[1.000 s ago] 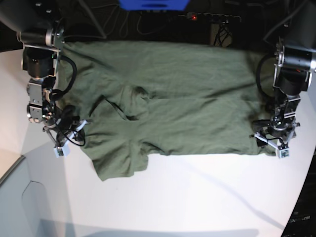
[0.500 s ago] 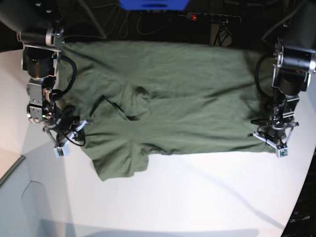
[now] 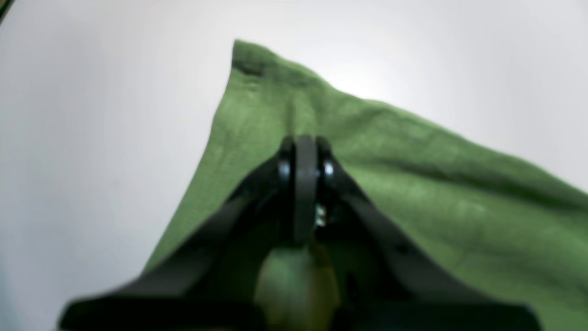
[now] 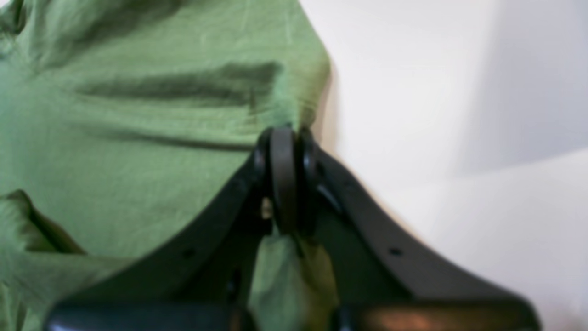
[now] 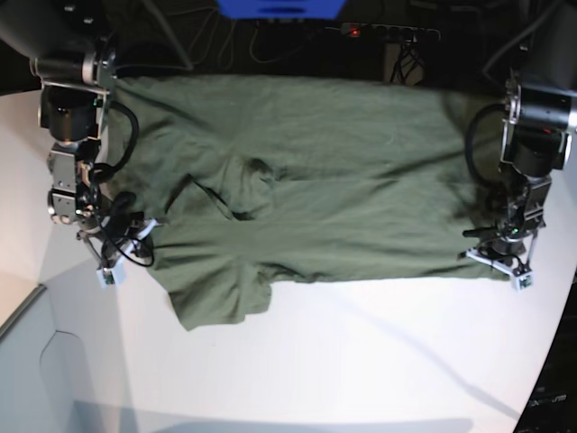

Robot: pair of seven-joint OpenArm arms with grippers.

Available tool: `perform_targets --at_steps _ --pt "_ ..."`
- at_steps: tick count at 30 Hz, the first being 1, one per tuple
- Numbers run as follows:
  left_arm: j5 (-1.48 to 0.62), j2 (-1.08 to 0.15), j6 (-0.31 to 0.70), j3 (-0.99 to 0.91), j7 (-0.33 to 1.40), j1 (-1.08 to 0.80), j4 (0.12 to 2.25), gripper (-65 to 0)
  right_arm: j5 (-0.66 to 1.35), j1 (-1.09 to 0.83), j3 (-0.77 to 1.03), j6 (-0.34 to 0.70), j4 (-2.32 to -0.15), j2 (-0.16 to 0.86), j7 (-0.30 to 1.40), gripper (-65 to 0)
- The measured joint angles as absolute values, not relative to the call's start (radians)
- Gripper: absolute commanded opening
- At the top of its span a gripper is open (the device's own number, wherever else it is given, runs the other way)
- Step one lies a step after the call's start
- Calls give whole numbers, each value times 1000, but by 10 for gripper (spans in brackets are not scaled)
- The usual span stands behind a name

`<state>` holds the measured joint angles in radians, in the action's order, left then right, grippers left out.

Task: Layout the t-shirt on the table in an organized manner, then fold the t-shirt properly
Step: 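Grasp the shirt hem corners with both grippers, then lift the hem with both grippers and fold it toward the collar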

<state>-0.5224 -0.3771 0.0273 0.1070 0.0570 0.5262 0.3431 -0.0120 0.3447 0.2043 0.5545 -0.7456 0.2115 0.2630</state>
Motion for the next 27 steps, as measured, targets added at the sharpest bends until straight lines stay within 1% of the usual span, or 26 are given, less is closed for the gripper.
perform_targets --at_steps 4,9,13,17,18,20,21,24,27 --pt "-600 -412 17 107 99 449 484 -648 -13 331 205 554 -761 213 258 -650" --pt "-662 -444 15 109 158 377 678 -648 -23 212 207 555 -959 207 220 -650" --pt "-712 -461 16 109 170 374 717 -648 -21 169 206 555 -1084 184 215 -650" --pt "-734 -463 11 109 176 320 767 -648 -21 109 207 555 -1188 183 213 -650" --pt "-735 -462 10 109 179 299 787 -648 0 88 207 0 -1212 183 0 -650" --pt "-735 -454 11 85 186 274 828 -648 0 67 207 0 -1247 182 0 -650" --pt "-735 -449 12 47 182 269 862 -648 -25 58 207 556 -1274 182 221 -650" --pt "-735 -450 19 -44 167 202 972 -648 -19 32 207 556 -1341 182 206 -650" --pt "-728 -454 7 -83 179 145 1026 -648 -19 -6 225 556 -1370 176 208 -650"
